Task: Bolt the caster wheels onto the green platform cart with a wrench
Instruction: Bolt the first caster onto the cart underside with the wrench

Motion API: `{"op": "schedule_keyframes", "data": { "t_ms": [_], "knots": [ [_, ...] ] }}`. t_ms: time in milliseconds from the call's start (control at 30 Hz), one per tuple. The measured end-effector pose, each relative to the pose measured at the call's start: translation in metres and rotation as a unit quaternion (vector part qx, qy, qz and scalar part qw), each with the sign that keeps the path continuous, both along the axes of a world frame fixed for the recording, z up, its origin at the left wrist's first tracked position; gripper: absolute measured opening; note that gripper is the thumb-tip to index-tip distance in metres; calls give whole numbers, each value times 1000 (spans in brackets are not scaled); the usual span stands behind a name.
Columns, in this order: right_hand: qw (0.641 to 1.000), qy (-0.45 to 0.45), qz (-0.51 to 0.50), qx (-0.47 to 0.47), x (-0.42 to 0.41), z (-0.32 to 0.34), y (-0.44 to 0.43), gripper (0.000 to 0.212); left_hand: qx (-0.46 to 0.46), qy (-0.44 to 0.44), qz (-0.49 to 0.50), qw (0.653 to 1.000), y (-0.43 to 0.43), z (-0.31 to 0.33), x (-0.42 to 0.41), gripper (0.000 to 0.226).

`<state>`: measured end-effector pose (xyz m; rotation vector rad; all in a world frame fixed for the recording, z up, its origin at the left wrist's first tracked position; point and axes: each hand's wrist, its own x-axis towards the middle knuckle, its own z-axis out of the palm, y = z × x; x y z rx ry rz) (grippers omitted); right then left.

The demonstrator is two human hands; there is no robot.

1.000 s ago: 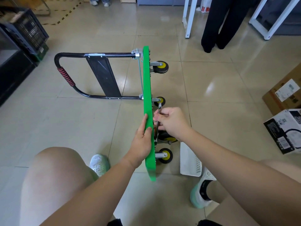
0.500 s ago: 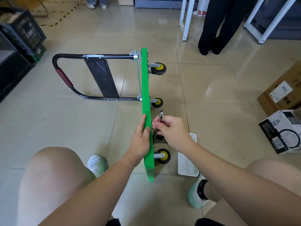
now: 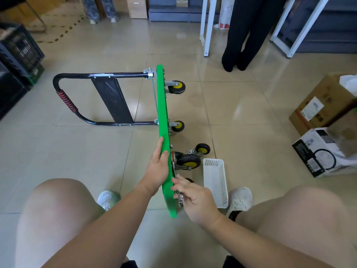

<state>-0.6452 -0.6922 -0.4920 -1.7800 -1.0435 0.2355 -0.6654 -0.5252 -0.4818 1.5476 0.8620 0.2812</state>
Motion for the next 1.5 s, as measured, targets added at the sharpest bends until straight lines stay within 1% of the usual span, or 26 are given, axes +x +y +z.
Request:
{"op": "schedule_keyframes", "data": {
  "t_ms": [67, 133, 233, 300, 400, 500, 533, 600, 667, 767, 933, 1067, 1200, 1333, 1433, 1500],
  "knots": [
    [999, -16, -26, 30, 2, -1, 0, 35, -6, 7, -3, 1000, 0, 0, 0, 51],
    [997, 4, -52, 59, 3, 5, 3, 35, -9, 14, -5, 1000, 0, 2, -1, 50],
    [986, 125, -88, 64, 15, 31, 9, 40, -11, 12, -1, 1000, 1, 2, 0, 52],
    [977, 171, -114, 64, 33, 45, 17, 45, -11, 4, 0, 1000, 1, -1, 0, 53],
    [967, 228, -100, 54, 64, 58, 35, 39, -9, -3, 2, 1000, 1, -3, 2, 53],
    [955, 285, -81, 23, 85, 66, 53, 25, -18, -2, 0, 1000, 0, 1, 2, 52],
    [953, 292, -78, 12, 91, 66, 58, 19, -17, -2, -2, 1000, 0, 2, 3, 52],
    [955, 288, -68, -10, 101, 65, 66, 13, -12, 2, -2, 1000, 0, 2, 3, 52],
    [956, 286, -48, -34, 106, 63, 72, 15, -8, 0, -2, 1000, 0, 0, 2, 52],
    [955, 289, -22, -56, 109, 65, 82, 11, -7, -8, -9, 1000, 2, -3, 3, 52],
    [951, 300, -7, -73, 104, 68, 96, 17, -2, -7, -2, 1000, 3, -5, 3, 53],
    [960, 261, -12, -100, 98, 63, 94, 17, -11, -2, -7, 1000, 4, -6, 3, 53],
    [963, 259, -3, -74, 87, 64, 85, 30, -1, -21, -20, 1000, 3, -5, 3, 52],
    [975, 215, -9, -51, 67, 60, 67, 42, -24, -26, -13, 999, 5, -9, 2, 53],
    [978, 204, -23, -29, 51, 50, 51, 53, -16, -15, -12, 1000, 6, -11, 2, 54],
    [980, 196, -16, -22, 41, 42, 40, 58, -18, -8, -6, 1000, 5, -9, 2, 55]
  ]
}}
